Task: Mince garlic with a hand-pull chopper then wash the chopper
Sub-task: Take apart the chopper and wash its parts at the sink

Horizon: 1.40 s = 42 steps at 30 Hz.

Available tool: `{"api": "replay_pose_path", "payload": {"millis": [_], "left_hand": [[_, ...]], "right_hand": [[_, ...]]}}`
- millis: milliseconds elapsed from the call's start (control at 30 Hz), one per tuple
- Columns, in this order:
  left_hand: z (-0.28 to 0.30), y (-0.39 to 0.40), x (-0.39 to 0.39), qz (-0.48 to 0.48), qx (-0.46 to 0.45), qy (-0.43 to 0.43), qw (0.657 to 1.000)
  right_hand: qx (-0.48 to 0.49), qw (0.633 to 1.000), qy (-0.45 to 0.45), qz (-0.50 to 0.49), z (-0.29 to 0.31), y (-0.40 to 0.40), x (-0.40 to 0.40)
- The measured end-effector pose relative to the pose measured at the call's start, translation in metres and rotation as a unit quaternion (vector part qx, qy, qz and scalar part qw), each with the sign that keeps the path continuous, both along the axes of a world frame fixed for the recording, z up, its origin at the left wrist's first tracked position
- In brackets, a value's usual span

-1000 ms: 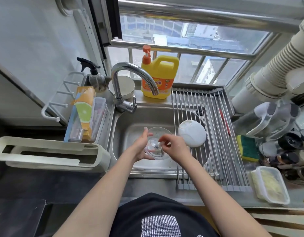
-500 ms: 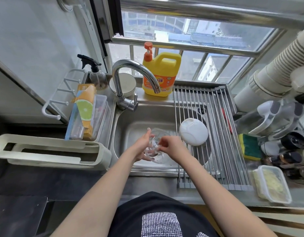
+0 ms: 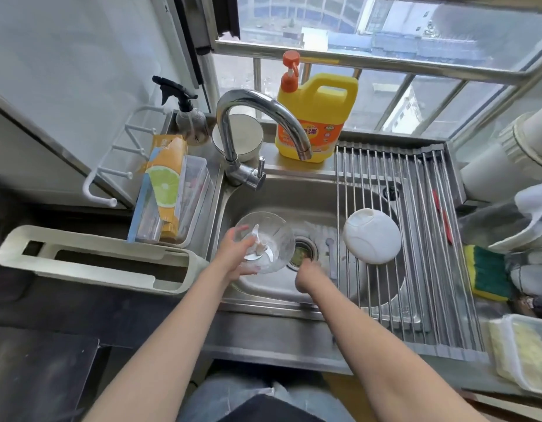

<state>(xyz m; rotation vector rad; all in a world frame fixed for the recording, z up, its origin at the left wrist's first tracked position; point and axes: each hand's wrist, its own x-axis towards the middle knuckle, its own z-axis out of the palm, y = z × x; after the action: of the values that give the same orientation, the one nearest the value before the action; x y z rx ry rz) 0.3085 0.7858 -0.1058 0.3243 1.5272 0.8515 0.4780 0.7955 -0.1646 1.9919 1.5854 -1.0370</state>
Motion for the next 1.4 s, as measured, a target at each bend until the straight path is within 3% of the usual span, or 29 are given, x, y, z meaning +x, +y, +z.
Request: {"api": "replay_pose_path", "payload": {"millis": [200,367,433,733,867,933,1033,1133,1200,1300,1400], "left_hand": [[-0.003,-0.003,-0.009,0.035,-0.015,-0.056,0.998],[-0.017,0.002,-0.014,0.066,-0.008,-0.062,0.996],[-0.022,0.004,-0.017,0.075,-0.004,-0.067,0.995],[-0.027,0.011,-0.022,0.081,-0.008,-0.080,0.993],[-0.015,0.011,-0.020,0.076,-0.009,-0.085,0.993],[-0.006,0.010,-0.019,0.076,-0.009,-0.090,0.993],[0.007,0.006,-0.015,0.082,-0.005,-0.095,0.992],[0.020,0.001,-0.010,0.085,0.000,-0.087,0.993],[0.024,-0.003,-0.007,0.077,0.000,-0.082,0.994],[0.025,-0.010,-0.003,0.075,0.002,-0.088,0.993],[0.029,-0.013,-0.001,0.084,0.002,-0.098,0.992]], "right_hand": [[0.042,0.994,-0.034,-0.092,-0.046,0.031,0.014],[0.122,0.951,-0.034,-0.282,-0.101,0.049,0.033],[0.159,0.941,-0.052,-0.293,-0.111,0.053,0.038],[0.099,0.945,-0.071,-0.303,-0.132,0.049,0.039],[0.159,0.956,-0.005,-0.248,-0.103,0.049,0.020],[0.183,0.948,0.082,-0.246,-0.072,0.050,-0.001],[0.238,0.881,0.276,-0.304,-0.001,0.066,-0.031],[0.286,0.826,0.407,-0.265,0.078,0.100,-0.054],[0.287,0.850,0.417,-0.144,0.114,0.125,-0.072],[0.277,0.913,0.300,0.026,0.131,0.152,-0.093],[0.257,0.940,0.222,0.041,0.114,0.151,-0.087]]}}
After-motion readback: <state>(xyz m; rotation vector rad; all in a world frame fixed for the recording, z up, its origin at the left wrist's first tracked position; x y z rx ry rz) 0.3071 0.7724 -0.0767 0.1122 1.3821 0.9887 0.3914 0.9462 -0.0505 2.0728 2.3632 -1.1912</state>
